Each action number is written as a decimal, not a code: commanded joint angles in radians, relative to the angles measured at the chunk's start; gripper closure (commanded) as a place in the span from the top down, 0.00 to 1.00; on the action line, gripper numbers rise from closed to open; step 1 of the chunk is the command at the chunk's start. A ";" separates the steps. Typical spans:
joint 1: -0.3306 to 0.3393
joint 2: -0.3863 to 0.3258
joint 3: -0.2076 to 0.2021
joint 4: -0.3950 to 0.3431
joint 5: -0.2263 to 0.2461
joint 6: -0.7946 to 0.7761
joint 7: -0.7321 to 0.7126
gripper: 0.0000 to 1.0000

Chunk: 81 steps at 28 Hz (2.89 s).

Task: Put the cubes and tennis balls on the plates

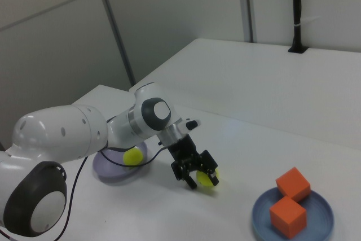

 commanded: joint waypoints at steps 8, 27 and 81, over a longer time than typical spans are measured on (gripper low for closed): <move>-0.025 0.018 -0.007 -0.010 -0.082 0.167 -0.011 0.45; 0.009 -0.051 0.167 0.070 -0.039 0.165 0.018 0.00; 0.101 -0.379 0.175 0.090 0.304 -0.170 -0.044 1.00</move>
